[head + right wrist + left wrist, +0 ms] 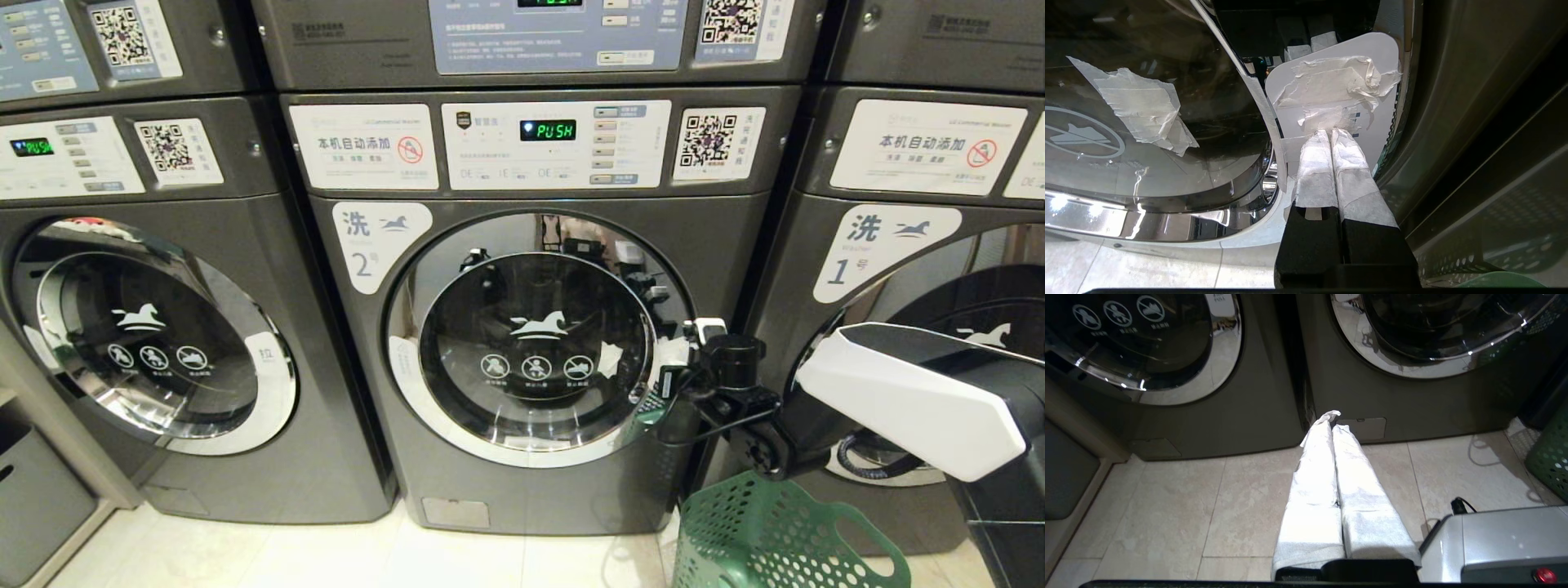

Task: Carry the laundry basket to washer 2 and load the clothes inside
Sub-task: Press the washing machine door tightly with the right hand

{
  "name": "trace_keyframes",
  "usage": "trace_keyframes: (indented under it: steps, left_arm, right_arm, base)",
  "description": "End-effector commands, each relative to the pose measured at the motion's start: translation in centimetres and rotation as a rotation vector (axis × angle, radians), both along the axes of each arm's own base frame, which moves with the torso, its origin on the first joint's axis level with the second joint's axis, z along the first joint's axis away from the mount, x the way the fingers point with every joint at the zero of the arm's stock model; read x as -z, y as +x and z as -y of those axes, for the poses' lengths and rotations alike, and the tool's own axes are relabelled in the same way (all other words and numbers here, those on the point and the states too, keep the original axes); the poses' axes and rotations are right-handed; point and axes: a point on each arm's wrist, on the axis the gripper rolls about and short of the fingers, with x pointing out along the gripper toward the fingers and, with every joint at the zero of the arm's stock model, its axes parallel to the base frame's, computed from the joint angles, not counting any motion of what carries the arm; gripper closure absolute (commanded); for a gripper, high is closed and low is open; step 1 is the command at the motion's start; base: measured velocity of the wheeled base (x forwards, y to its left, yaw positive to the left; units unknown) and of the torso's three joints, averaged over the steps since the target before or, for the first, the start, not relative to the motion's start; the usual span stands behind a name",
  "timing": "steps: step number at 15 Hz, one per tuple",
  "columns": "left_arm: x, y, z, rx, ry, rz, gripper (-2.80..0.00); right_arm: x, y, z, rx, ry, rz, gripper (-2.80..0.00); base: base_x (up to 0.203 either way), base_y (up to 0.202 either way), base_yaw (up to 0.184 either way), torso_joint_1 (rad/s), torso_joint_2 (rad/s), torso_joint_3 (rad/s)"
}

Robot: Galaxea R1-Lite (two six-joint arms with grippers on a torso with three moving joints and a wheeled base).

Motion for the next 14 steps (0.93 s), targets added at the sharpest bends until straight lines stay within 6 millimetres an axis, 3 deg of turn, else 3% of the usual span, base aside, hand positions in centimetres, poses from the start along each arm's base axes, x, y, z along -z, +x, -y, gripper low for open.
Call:
trace_keyframes:
  steps: [1, 4, 8, 11, 14]
  left_arm:
    - [0.6, -0.1, 0.0, 0.011, 0.001, 0.01, 0.0]
    - [1.1, 0.1, 0.1, 0.023, -0.023, -0.004, 0.0]
    - [1.1, 0.1, 0.1, 0.019, -0.032, -0.004, 0.0]
    - [1.1, 0.1, 0.1, 0.019, -0.033, -0.004, 0.0]
    - [1.1, 0.1, 0.1, 0.019, -0.034, -0.004, 0.0]
  right_arm:
    - [0.7, 0.3, 0.0, -0.001, 0.002, -0.003, 0.0]
    - [0.7, 1.2, -0.3, -0.001, 0.005, 0.026, 0.0]
    - [0.5, 0.6, -0.1, 0.001, 0.0, 0.008, 0.0]
    - [-3.0, -3.3, 0.0, -0.04, -0.018, -0.048, 0.0]
    - [-7.7, -10.0, -0.2, -0.151, -0.007, -0.071, 0.0]
  base:
    - [0.0, 0.0, 0.0, 0.0, 0.0, 0.0]
    - [0.0, 0.0, 0.0, 0.0, 0.0, 0.0]
    - [0.0, 0.0, 0.0, 0.0, 0.0, 0.0]
    - [0.0, 0.0, 0.0, 0.0, 0.0, 0.0]
    - [0.0, 0.0, 0.0, 0.0, 0.0, 0.0]
